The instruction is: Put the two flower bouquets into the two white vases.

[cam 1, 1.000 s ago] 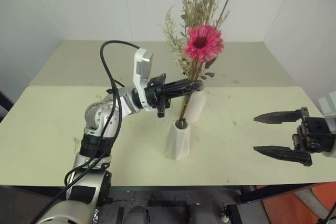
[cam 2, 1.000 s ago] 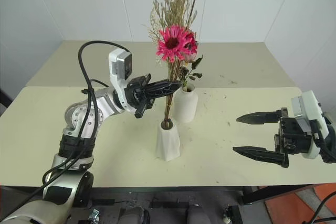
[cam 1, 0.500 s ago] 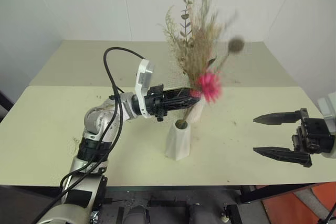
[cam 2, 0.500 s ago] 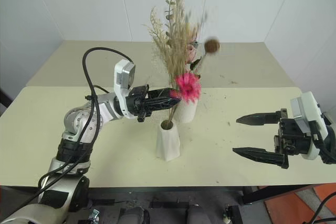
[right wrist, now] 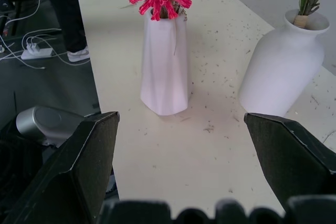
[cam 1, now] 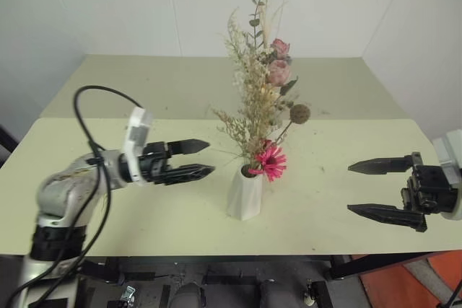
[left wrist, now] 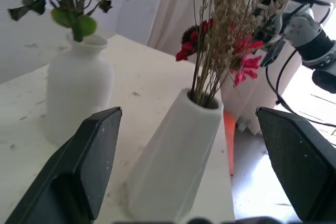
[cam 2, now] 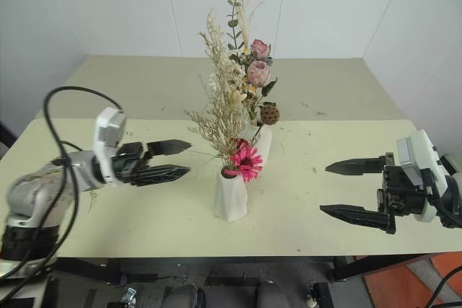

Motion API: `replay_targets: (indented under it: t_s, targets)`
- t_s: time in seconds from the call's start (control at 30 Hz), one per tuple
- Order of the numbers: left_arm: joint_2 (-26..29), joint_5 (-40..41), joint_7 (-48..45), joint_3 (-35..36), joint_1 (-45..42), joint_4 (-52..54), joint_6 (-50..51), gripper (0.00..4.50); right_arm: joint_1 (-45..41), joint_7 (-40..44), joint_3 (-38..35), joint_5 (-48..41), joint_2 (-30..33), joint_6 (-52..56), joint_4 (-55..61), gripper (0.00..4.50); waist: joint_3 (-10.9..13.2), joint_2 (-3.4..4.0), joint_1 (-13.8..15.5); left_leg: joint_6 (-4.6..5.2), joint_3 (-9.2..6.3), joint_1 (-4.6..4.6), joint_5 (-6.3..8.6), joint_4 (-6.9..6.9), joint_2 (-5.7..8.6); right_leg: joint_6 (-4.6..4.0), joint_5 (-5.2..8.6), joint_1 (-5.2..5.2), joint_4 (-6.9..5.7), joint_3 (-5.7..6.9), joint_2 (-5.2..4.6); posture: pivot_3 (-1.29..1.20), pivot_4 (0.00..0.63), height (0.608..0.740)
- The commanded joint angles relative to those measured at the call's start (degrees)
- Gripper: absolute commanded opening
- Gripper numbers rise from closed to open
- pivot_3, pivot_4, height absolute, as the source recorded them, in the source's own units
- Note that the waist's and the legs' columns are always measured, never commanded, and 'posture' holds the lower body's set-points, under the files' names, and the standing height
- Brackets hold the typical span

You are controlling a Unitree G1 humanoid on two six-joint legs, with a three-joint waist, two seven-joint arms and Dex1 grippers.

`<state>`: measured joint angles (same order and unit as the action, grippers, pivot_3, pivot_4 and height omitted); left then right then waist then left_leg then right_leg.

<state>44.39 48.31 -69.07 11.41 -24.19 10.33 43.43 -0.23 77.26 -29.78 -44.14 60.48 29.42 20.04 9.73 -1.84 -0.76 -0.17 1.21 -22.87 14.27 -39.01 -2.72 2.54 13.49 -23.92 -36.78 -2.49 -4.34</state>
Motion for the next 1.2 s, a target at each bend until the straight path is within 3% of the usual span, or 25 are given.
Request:
replay_targets:
  t_s: [0.03, 0.17, 0.57, 0.73, 1.2]
  targets:
    - [4.15, -0.07, -2.81, 4.29, 0.87, -0.19, -2.21, 4.45, -1.11, 0.43, 0.13, 0.14, 0.56, -1.13, 0.05, 4.5, 0.0, 0.0, 0.04, 0.0, 0.01, 0.0, 0.0, 0.0, 0.0, 0.0, 0.0, -0.01, 0.0, 0.0, 0.0, 0.0, 0.15, 0.74]
    - [8.57, 0.06, -5.15, 8.08, 4.47, -0.18, -3.11, 4.45, -1.48, 0.37, 1.04, 0.36, 0.27, -1.16, -0.15, 4.5, 0.0, 0.0, 0.03, 0.0, 0.03, 0.0, 0.0, 0.04, -0.02, -0.02, 0.01, -0.04, 0.0, 0.0, 0.0, 0.0, 0.15, 0.74]
    - [13.86, -1.67, -8.62, 17.51, 9.81, -0.46, -9.78, 4.45, -1.5, -3.11, 0.32, 1.91, -0.54, -1.62, -1.06, 4.5, 0.0, 0.0, 0.07, 0.0, 0.08, -0.05, 0.0, 0.06, -0.04, -0.03, 0.02, -0.12, -0.01, -0.01, -0.01, 0.0, 0.15, 0.74]
    - [16.03, -2.56, -11.39, 17.88, 11.9, -0.73, -11.58, 4.45, -1.73, -3.83, -0.25, 2.12, -0.49, -1.34, -1.61, 4.5, 0.0, 0.0, 0.06, 0.0, 0.13, -0.03, 0.0, 0.06, -0.07, -0.05, 0.03, -0.12, -0.02, -0.02, 0.0, 0.0, 0.15, 0.74]
    - [14.86, -2.03, -9.81, 16.89, 11.37, 0.61, -11.51, 4.45, -1.79, -4.63, -0.17, 2.23, -0.38, -1.53, -1.81, 4.5, 0.0, 0.0, 0.06, 0.0, 0.14, -0.04, 0.0, 0.06, -0.08, -0.05, 0.03, -0.13, -0.03, -0.02, 0.0, 0.0, 0.15, 0.74]
